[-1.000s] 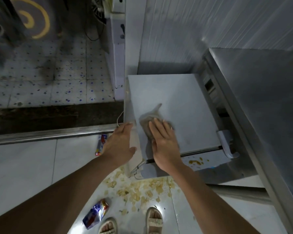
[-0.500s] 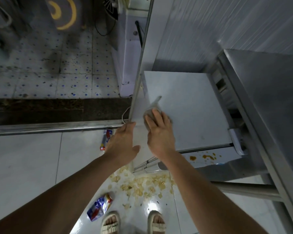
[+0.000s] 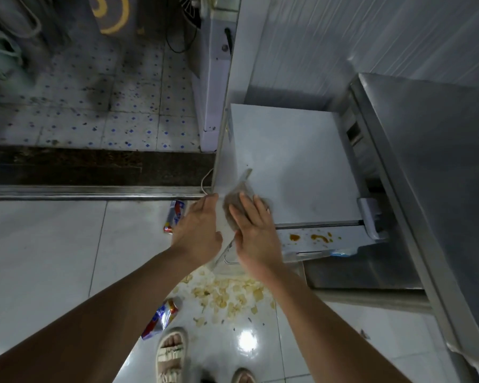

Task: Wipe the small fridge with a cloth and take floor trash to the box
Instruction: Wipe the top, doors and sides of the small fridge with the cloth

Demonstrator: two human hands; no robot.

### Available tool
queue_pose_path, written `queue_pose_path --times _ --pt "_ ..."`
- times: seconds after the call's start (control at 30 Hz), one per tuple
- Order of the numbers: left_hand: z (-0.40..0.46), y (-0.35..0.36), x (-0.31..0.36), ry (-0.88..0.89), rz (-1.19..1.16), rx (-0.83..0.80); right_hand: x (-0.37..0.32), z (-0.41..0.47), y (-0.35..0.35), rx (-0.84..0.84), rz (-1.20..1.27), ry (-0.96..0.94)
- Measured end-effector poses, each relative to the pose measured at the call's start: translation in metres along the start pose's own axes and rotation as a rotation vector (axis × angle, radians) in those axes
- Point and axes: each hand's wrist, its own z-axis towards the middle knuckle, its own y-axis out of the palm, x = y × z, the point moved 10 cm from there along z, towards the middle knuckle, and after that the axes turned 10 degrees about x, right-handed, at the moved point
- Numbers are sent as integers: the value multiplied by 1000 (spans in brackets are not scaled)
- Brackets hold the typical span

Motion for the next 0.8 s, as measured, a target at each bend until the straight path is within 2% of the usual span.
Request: queue_pose_path --times 0.13,0.3,0.47,0.67,0.8 --pt "-12 5 13 -27 -6 57 9 -15 -4 12 -21 -70" --pt "-19 18 41 4 32 135 90 -12 -31 22 -102 37" --pt "-17 45 73 59 106 152 144 -15 -53 12 -172 36" --pt "-14 56 67 21 230 133 212 -25 -88 121 -274 198" --pt "-12 54 68 14 229 145 201 -29 -84 180 -203 327"
